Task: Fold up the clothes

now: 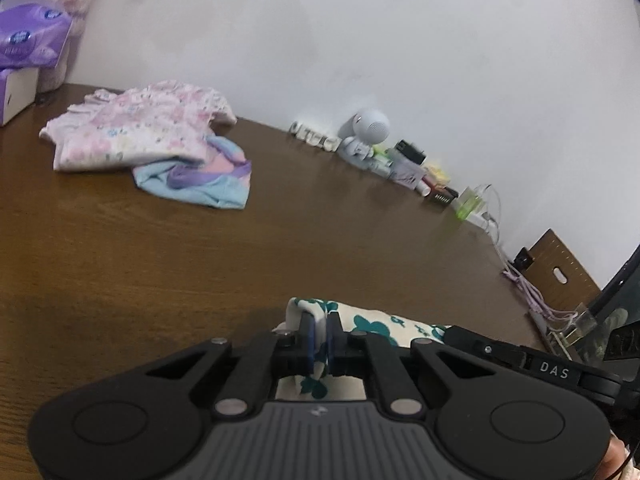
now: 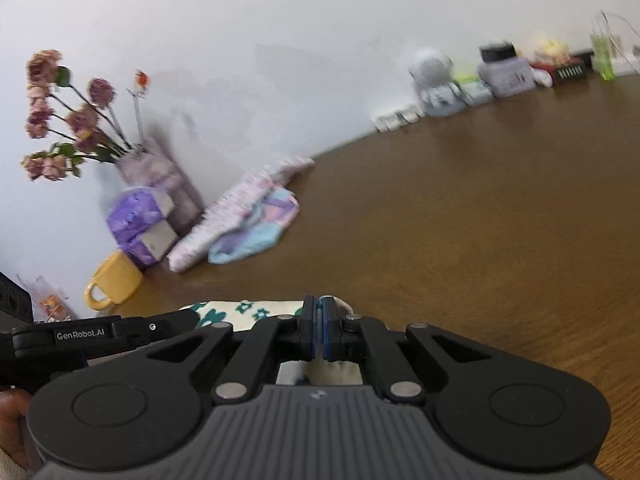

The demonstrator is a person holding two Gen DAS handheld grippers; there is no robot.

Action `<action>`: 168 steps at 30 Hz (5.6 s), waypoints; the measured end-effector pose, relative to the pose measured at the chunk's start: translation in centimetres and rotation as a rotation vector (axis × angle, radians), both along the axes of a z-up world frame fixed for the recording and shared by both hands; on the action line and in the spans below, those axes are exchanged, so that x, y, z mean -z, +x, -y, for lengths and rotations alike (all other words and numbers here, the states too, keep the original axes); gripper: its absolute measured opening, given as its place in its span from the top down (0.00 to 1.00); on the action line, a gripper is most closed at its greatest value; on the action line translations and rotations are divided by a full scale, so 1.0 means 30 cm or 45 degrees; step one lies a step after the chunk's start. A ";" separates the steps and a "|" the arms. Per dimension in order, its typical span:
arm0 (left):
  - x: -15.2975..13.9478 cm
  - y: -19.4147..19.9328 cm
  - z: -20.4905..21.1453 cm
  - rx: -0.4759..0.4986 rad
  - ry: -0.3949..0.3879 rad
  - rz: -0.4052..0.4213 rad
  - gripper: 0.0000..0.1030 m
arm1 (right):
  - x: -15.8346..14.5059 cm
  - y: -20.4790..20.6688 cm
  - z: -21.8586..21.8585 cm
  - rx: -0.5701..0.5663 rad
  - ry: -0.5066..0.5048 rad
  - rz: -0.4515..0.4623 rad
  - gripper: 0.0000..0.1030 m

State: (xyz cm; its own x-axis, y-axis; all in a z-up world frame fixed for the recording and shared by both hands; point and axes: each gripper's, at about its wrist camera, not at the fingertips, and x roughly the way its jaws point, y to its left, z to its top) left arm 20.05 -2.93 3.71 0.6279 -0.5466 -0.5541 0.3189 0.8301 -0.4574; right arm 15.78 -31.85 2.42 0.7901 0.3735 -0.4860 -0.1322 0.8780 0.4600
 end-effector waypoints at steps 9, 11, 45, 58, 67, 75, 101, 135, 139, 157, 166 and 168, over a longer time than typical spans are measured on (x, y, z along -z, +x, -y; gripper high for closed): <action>-0.052 -0.150 -0.140 0.018 -0.134 0.029 0.59 | -0.049 -0.134 0.040 -0.012 0.025 0.096 0.62; -0.046 -0.205 -0.146 0.055 -0.104 0.013 0.56 | -0.060 -0.190 0.027 -0.037 -0.023 0.110 0.61; -0.016 -0.496 0.113 0.190 0.498 0.315 0.61 | -0.077 -0.373 -0.120 -0.016 -0.320 0.221 0.69; 0.033 -0.496 0.201 0.283 0.703 0.434 0.99 | -0.005 -0.354 -0.087 -0.032 -0.203 0.093 0.98; 0.031 -0.464 0.139 0.226 0.684 0.374 1.00 | 0.004 -0.332 -0.022 0.041 -0.179 0.063 0.97; 0.018 -0.413 0.076 0.235 0.434 0.188 0.51 | -0.015 -0.415 -0.050 -0.100 -0.388 0.116 0.63; 0.009 -0.387 0.159 0.289 0.514 0.279 0.97 | 0.015 -0.328 -0.063 -0.045 -0.514 0.123 0.98; 0.021 -0.386 0.125 0.333 0.468 0.235 0.95 | -0.026 -0.296 0.008 -0.007 -0.471 0.142 0.94; 0.014 -0.383 0.108 0.329 0.421 0.191 0.73 | -0.029 -0.314 0.058 -0.087 -0.353 0.091 0.84; 0.008 -0.392 0.155 0.328 0.633 0.307 0.97 | -0.009 -0.311 -0.056 -0.198 -0.560 0.116 0.98; 0.048 -0.389 0.139 0.378 0.597 0.251 0.91 | 0.024 -0.301 -0.027 -0.215 -0.514 0.074 0.95; 0.045 -0.389 0.111 0.373 0.546 0.225 0.86 | 0.017 -0.300 0.010 -0.211 -0.425 0.055 0.86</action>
State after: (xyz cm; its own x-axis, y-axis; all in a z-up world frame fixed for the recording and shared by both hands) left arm 8.38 -6.27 2.37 0.5870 -0.4606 -0.6658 0.6059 0.7954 -0.0162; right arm 6.79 -32.14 1.92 0.7547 0.3244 -0.5703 -0.2978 0.9439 0.1429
